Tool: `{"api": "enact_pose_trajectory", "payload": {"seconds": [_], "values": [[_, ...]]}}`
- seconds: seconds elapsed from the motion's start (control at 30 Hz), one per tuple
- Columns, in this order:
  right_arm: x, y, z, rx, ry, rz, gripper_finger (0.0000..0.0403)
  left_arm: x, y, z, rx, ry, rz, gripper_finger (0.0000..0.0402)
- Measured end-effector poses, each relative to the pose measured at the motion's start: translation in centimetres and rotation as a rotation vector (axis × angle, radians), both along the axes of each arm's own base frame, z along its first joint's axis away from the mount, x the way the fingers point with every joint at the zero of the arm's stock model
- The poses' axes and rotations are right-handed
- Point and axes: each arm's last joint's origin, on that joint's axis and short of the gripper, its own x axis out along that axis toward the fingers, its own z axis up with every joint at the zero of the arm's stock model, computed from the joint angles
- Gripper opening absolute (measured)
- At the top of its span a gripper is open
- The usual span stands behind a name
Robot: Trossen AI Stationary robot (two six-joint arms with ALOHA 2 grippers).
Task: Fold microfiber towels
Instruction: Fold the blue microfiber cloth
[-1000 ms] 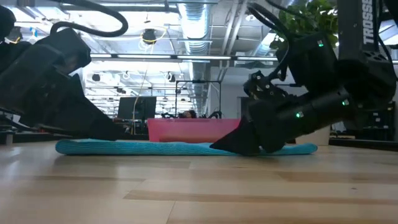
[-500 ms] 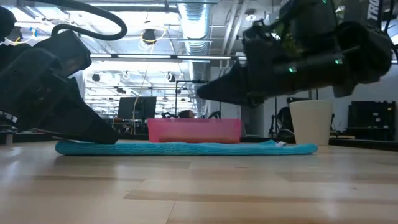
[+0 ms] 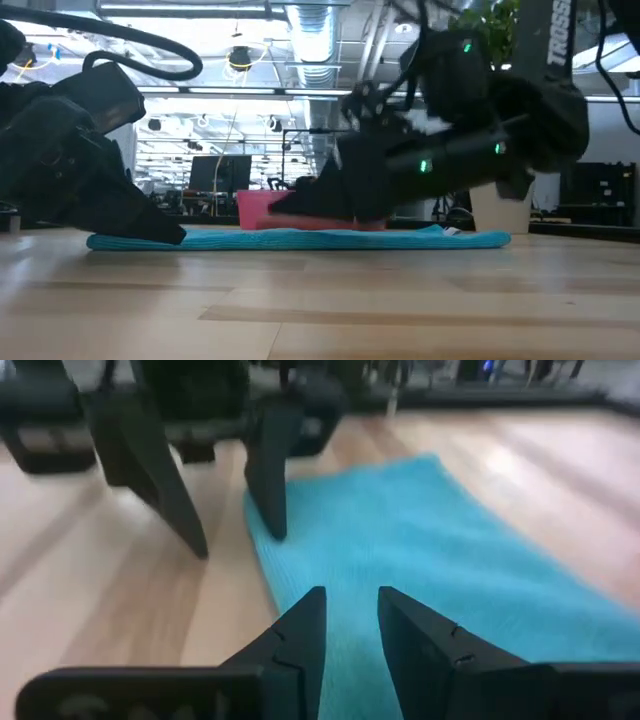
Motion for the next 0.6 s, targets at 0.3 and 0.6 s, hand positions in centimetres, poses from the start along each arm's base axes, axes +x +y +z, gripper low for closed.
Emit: {"api": "enact_pose_trajectory", "payload": {"seconds": [0.3,0.6], "values": [[0.2,-0.2,-0.8,0.047,0.023,-0.027,0.012,0.0,0.0,0.0,-0.01,-0.002,0.002,0.0192],[0.9,0.0,3.9,-0.016,-0.108,0.0,0.012,0.0,0.0,0.0,-0.012,-0.005,0.002,0.0192]]}}
